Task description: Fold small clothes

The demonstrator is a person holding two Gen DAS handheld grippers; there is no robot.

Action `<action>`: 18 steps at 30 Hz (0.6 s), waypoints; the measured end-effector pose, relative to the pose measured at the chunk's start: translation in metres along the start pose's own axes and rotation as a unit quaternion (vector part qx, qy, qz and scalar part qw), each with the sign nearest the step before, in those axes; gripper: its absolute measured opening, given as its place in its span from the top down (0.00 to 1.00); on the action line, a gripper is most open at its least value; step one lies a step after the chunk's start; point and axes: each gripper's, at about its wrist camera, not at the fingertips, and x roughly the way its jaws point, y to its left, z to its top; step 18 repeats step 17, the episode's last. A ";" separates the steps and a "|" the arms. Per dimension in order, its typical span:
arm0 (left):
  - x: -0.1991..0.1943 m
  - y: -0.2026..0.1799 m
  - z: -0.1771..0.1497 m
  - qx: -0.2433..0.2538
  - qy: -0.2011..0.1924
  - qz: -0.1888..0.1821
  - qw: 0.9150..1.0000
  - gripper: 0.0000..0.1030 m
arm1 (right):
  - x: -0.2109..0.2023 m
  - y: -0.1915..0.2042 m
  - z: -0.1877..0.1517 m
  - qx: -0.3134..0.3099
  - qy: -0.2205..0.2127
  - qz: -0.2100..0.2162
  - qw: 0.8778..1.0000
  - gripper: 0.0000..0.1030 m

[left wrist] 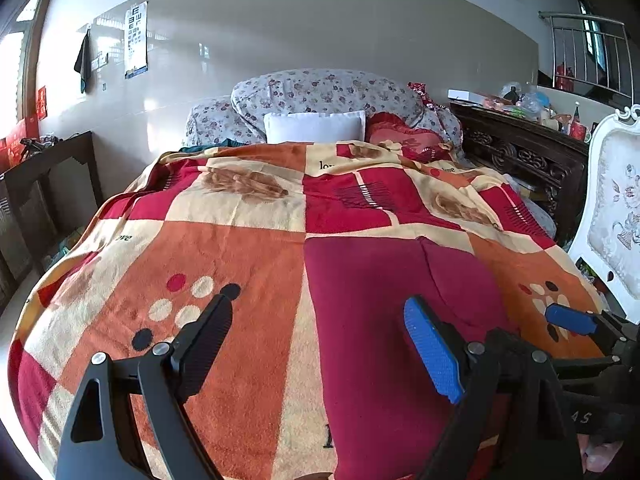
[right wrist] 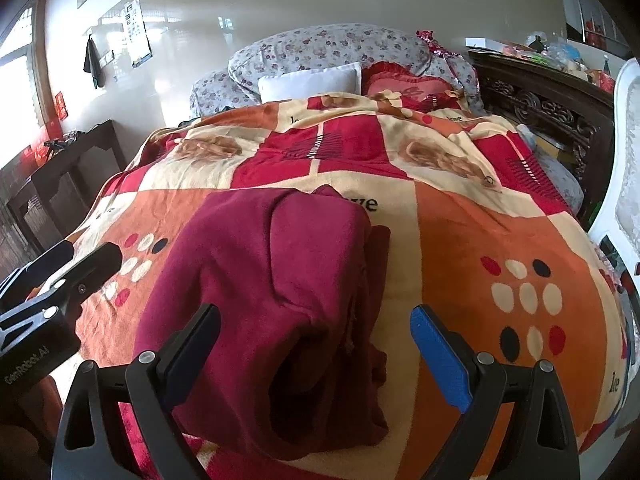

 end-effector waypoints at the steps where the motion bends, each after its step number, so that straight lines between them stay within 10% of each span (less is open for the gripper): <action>1: 0.000 0.000 0.000 0.000 0.000 -0.002 1.000 0.15 | -0.001 0.000 0.000 -0.001 -0.001 0.000 1.000 0.05; 18: 0.000 0.002 -0.002 0.009 -0.008 0.006 1.000 0.15 | -0.002 -0.005 0.000 0.005 0.001 0.012 1.000 0.05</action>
